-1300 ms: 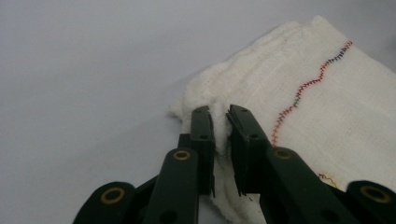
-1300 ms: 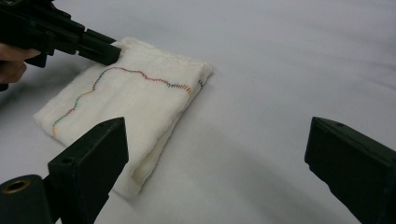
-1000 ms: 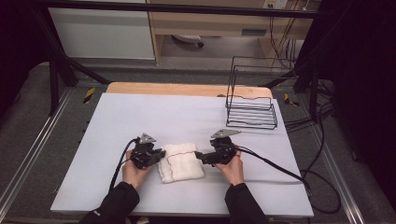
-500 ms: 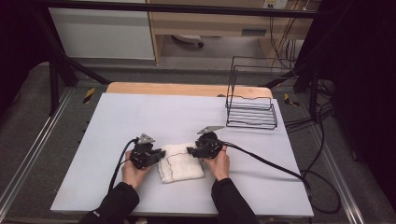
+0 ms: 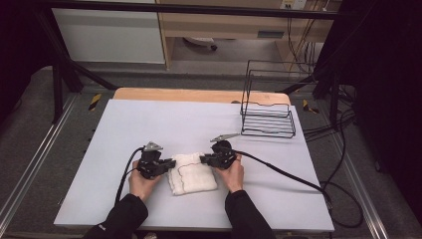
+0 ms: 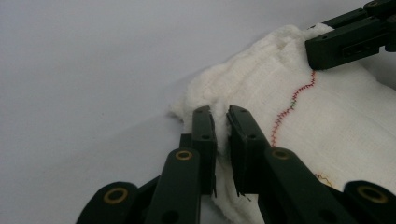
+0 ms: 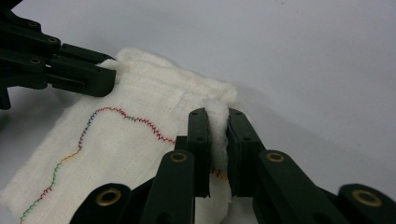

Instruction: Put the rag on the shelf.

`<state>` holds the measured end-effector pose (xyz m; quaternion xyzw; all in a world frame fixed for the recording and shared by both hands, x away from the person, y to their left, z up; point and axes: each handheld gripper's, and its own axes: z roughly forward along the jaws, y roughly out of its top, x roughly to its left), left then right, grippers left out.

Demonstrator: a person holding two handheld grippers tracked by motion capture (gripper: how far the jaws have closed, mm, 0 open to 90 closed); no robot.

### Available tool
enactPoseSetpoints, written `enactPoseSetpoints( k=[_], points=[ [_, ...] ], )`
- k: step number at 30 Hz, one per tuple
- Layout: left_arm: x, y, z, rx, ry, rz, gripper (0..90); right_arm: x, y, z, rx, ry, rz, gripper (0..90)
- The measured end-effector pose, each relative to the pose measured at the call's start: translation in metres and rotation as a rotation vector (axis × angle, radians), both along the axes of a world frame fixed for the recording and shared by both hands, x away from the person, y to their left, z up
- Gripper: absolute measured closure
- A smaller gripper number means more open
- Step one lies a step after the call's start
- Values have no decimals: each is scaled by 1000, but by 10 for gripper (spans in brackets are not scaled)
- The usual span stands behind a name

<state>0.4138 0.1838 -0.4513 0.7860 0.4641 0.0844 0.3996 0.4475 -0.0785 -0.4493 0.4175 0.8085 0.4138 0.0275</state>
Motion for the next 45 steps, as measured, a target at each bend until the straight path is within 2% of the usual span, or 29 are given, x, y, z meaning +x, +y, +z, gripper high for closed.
enactPoseSetpoints(
  k=[5,16,22,27,29,37,42,45],
  points=[
    [-3,0,3,-4,-29,-1,824,-5,-2,7,16,-30,0,830],
    [-16,3,29,-83,-134,-18,827,-25,-12,34,49,-141,11,833],
    [-24,0,41,-86,-190,-27,828,-36,-16,45,68,-189,0,834],
    [-30,-1,51,-115,-213,-35,829,-44,-21,54,81,-222,-4,836],
    [-33,-2,56,-114,-231,-41,830,-47,-23,58,90,-235,-11,837],
    [-43,-11,75,-142,-283,-64,831,-58,-34,75,105,-314,-39,836],
    [-44,-20,84,-138,-312,-79,831,-65,-41,84,108,-347,-49,836],
    [-43,-25,88,-154,-321,-84,830,-68,-47,91,110,-369,-59,836]
  ],
)
